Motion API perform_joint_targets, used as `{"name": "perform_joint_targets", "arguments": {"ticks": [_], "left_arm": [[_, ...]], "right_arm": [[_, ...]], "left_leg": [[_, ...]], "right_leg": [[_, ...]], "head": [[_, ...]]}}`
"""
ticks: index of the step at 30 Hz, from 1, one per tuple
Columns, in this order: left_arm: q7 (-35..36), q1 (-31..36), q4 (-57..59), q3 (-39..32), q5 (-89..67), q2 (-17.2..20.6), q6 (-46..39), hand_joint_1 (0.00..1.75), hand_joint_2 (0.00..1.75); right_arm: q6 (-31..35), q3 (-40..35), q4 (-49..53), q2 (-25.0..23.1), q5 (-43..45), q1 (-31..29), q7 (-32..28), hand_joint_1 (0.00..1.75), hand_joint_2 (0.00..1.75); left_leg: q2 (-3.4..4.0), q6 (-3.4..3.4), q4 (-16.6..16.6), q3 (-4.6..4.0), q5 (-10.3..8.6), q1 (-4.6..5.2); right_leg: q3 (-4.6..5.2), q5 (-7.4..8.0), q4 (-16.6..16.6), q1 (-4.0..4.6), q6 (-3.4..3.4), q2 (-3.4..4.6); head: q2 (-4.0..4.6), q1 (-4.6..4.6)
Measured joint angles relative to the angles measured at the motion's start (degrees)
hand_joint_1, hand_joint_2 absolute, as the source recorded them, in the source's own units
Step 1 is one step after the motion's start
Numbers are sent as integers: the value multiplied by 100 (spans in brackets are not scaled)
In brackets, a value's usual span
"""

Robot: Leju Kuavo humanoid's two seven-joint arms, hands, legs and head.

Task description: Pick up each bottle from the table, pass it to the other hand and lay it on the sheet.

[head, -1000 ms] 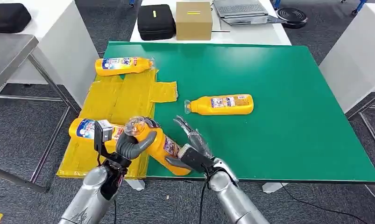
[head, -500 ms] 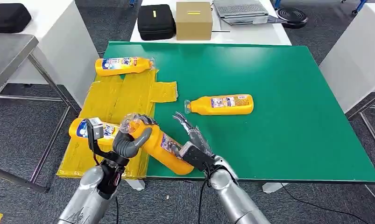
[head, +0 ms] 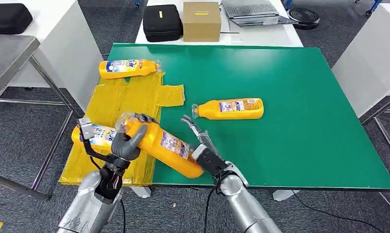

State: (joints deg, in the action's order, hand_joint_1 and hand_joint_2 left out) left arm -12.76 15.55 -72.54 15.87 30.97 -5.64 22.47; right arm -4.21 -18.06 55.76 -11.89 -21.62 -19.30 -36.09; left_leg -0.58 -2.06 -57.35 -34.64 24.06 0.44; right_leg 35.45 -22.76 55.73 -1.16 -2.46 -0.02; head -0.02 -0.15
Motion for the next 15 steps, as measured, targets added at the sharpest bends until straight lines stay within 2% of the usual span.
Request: {"name": "perform_joint_targets", "arguments": {"ticks": [4, 6, 8, 15], "left_arm": [[0, 4, -9, -5, 2, 0, -7, 175, 175], [-102, 112, -181, -85, -185, 9, -320, 175, 175], [-289, 649, -538, -394, -816, 96, -1015, 175, 175], [-442, 945, -591, -617, -1025, 223, -1163, 175, 175]], "right_arm": [[-7, 7, 5, 0, 14, 1, 0, 0, 0], [-81, 136, 72, 37, 145, 37, -26, 0, 0], [-160, 352, 223, 114, 237, 148, -72, 0, 0], [-210, 475, 335, 173, 230, 228, -72, 0, 0]], "left_leg": [[0, 0, 0, 0, 0, 0], [-1, 0, 0, 0, 0, 0], [0, 0, 0, -1, -2, 0], [0, 1, 0, -2, -2, -1]], "right_leg": [[0, 0, 0, 0, 0, 0], [0, 0, 0, 0, 0, -1], [-1, 1, 1, 0, 0, 0], [0, 1, 1, 0, 0, 0]], "head": [[0, 0], [0, 0], [0, 0], [0, -2]]}}
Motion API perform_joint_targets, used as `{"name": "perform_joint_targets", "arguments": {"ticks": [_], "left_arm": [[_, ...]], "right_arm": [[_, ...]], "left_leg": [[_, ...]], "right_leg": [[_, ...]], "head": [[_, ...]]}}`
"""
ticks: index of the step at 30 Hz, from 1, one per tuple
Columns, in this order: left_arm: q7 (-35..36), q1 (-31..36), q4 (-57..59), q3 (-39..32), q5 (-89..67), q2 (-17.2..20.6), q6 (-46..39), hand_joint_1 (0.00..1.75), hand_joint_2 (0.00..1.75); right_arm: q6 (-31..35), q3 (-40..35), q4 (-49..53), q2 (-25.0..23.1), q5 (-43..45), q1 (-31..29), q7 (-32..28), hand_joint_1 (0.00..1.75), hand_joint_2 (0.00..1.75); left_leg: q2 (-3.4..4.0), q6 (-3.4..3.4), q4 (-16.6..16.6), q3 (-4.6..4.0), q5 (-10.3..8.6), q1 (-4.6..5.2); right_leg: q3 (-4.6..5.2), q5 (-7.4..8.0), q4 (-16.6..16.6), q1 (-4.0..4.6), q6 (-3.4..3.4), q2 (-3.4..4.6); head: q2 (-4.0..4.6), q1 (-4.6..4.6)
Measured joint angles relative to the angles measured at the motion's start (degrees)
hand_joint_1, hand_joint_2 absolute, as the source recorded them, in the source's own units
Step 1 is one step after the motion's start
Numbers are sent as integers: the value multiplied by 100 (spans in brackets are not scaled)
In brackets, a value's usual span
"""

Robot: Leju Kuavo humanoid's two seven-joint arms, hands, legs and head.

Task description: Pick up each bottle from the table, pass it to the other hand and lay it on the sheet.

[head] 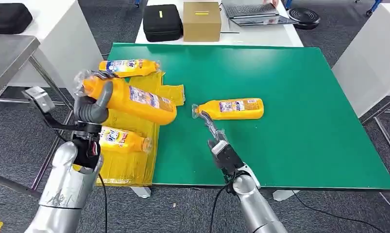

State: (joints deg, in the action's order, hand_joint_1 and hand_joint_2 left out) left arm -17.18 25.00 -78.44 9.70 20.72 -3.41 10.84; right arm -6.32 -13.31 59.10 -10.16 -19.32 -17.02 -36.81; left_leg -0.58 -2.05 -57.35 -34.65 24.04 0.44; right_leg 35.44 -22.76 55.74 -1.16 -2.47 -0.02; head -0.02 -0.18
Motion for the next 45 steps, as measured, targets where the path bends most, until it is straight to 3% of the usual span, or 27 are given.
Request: {"name": "perform_joint_targets", "arguments": {"ticks": [8, 17, 32, 36, 45], "left_arm": [[-374, 33, 2, -140, -578, 144, -486, 175, 175], [-702, 258, 388, -53, -4774, 315, -3005, 175, 175], [-739, 339, 866, 105, -5087, 323, -3156, 175, 175], [-535, 458, 1159, 280, -6529, 328, -3649, 175, 175], [193, 1037, 3148, 969, -9402, 70, -4734, 175, 175]], "right_arm": [[-50, 70, 7, 63, -4, 51, -11, 0, 0], [18, 293, 389, 179, -96, 368, -59, 0, 0], [16, 356, 691, 254, -98, 541, -107, 0, 0], [-77, 365, 787, 264, -94, 582, -175, 0, 0], [-531, 363, 1169, 267, -22, 546, -208, 0, 0]], "left_leg": [[1, 0, 0, 1, 0, 0], [-1, 0, -1, 1, 0, 1], [5, 0, -1, 2, 0, 0], [-1, 0, -1, 0, 0, 1], [3, -1, -3, 1, 0, 4]], "right_leg": [[1, 0, -1, 0, 0, 0], [2, 0, -1, -1, 0, -1], [3, 0, -1, 0, 0, 3], [4, 0, -1, -1, 0, 0], [3, 2, -1, -3, -1, 2]], "head": [[0, 0], [0, 2], [0, 0], [0, 2], [0, 0]]}}
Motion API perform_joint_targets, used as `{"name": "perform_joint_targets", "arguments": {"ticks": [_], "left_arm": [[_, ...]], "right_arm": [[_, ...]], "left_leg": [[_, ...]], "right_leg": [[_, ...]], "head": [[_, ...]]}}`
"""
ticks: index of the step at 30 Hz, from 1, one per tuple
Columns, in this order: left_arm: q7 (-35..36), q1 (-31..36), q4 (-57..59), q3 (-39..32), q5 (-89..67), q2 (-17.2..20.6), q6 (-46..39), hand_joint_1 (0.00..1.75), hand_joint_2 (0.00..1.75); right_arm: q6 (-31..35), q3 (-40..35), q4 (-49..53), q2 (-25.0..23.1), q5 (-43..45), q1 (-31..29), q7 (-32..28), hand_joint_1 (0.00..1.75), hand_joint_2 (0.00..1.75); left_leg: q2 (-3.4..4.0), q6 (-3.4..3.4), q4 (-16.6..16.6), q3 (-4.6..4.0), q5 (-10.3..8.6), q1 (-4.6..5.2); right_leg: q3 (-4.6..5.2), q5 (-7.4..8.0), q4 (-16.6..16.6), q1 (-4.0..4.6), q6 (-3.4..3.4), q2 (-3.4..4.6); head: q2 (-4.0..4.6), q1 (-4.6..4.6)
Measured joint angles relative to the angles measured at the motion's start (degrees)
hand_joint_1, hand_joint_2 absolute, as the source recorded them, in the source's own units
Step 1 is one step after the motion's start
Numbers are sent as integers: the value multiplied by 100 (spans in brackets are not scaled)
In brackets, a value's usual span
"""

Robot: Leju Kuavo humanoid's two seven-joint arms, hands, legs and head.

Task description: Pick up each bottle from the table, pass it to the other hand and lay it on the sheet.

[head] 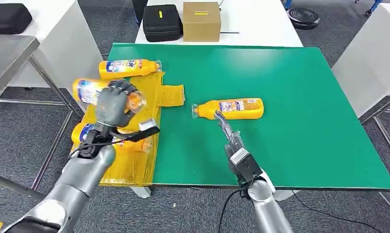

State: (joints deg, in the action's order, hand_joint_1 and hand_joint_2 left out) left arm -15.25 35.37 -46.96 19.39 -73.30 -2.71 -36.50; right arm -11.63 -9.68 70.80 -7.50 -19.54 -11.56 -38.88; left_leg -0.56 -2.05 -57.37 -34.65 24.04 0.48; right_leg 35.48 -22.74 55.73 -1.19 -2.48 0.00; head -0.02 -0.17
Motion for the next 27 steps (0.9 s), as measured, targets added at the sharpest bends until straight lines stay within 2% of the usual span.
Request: {"name": "perform_joint_targets", "arguments": {"ticks": [4, 8, 14, 27], "left_arm": [[557, 291, 785, 451, -1394, -83, -168, 175, 175], [856, 551, 1442, 1089, -1632, -129, -113, 175, 175], [833, 764, 2027, 1691, -1653, -240, -28, 175, 175], [795, 1045, 2548, 2148, -1533, -446, 586, 175, 175]], "right_arm": [[-144, -15, 28, 11, 24, -127, -4, 0, 0], [-236, -81, 48, 31, 15, -193, -24, 0, 0], [-290, -185, 183, 72, 0, -186, -35, 0, 0], [-273, -343, 776, 194, -88, 178, 4, 0, 0]], "left_leg": [[0, 0, 0, 0, 0, -1], [3, 0, 0, 0, 0, -1], [1, 0, 0, -1, 0, -1], [0, 0, 0, -2, 0, -1]], "right_leg": [[0, 0, 0, 1, 0, 0], [0, 0, 1, 1, 0, 1], [1, 0, 0, 1, 0, 0], [1, 0, 0, 1, 0, 0]], "head": [[0, 0], [0, 0], [0, 0], [0, 0]]}}
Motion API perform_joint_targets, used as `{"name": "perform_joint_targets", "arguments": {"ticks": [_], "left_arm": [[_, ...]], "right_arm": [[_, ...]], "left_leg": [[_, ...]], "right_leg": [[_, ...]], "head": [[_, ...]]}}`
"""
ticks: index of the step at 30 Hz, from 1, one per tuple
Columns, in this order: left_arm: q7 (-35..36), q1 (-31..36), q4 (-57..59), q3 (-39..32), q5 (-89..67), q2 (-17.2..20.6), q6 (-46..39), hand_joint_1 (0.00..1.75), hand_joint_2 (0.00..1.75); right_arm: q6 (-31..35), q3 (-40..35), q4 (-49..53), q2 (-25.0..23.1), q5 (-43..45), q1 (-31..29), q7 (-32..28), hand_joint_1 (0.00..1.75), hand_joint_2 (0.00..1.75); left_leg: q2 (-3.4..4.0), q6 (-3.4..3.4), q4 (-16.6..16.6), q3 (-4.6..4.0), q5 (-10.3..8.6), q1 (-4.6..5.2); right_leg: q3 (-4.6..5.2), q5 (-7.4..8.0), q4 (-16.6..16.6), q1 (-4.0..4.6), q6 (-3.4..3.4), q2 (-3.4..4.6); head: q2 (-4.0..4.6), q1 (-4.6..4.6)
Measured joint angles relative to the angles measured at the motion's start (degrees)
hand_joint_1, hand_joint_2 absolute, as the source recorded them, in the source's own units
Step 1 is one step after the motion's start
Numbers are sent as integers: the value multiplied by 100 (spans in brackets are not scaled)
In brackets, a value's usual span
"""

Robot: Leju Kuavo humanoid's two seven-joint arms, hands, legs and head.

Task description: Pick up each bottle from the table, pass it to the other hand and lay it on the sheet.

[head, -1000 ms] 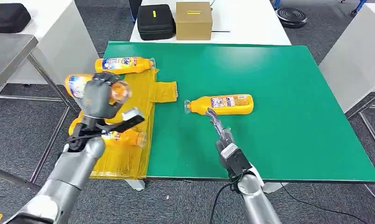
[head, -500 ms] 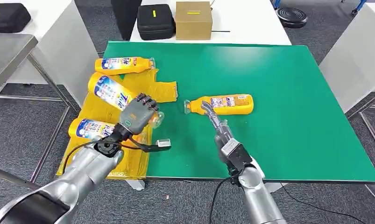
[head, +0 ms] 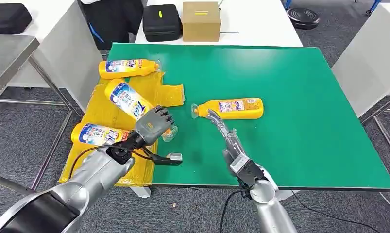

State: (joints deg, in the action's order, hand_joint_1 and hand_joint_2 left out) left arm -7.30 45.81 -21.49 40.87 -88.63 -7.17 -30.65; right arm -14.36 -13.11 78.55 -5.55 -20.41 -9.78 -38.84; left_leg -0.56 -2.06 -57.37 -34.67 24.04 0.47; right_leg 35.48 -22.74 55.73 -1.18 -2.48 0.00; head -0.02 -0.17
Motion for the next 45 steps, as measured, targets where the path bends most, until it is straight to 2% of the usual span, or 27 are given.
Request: {"name": "perform_joint_targets", "arguments": {"ticks": [9, 20, 24, 27, 33, 40, 45], "left_arm": [[570, 284, 149, -118, 138, -42, 473, 175, 175], [1502, 507, 160, -931, 94, 114, 27, 175, 175], [1572, 566, 155, -1226, 85, 190, 11, 175, 175], [1574, 566, 153, -1336, 59, 221, 9, 175, 175], [2053, 530, 57, -1528, -85, 293, 241, 175, 175], [2243, 324, -188, -1628, -111, 450, 252, 175, 175], [2422, 22, -619, -1595, -122, 614, 578, 175, 175]], "right_arm": [[-4, -22, 77, 11, -33, -15, 4, 0, 0], [-7, -26, -29, 26, 15, -176, -20, 0, 0], [-2, -29, -133, 29, 33, -291, -22, 0, 0], [-2, -29, -186, 29, 35, -323, -22, 0, 0], [37, -26, -212, 29, 48, -317, -22, 0, 0], [83, -22, -212, 40, 68, -180, -20, 0, 0], [103, 42, -159, 42, 48, 0, -4, 0, 0]], "left_leg": [[-2, -3, 0, -2, -3, 0], [1, -3, 1, -3, -3, -1], [-5, -6, 0, -3, -7, -1], [-4, -8, 0, -5, -8, -1], [-4, -8, 0, -6, -7, 0], [-3, -7, 1, -5, -7, -1], [-3, -7, 1, -5, -7, 0]], "right_leg": [[-2, 1, 1, 0, 0, -1], [-1, 1, 3, 0, 0, -1], [-2, 1, 2, 0, 0, -4], [-2, 1, 3, 0, -1, -3], [-1, 1, 2, 0, -1, -3], [0, 0, 2, 0, 0, -3], [-1, 0, 2, 0, 0, -2]], "head": [[0, 0], [0, 2], [0, 0], [0, 0], [0, 0], [0, 2], [0, 2]]}}
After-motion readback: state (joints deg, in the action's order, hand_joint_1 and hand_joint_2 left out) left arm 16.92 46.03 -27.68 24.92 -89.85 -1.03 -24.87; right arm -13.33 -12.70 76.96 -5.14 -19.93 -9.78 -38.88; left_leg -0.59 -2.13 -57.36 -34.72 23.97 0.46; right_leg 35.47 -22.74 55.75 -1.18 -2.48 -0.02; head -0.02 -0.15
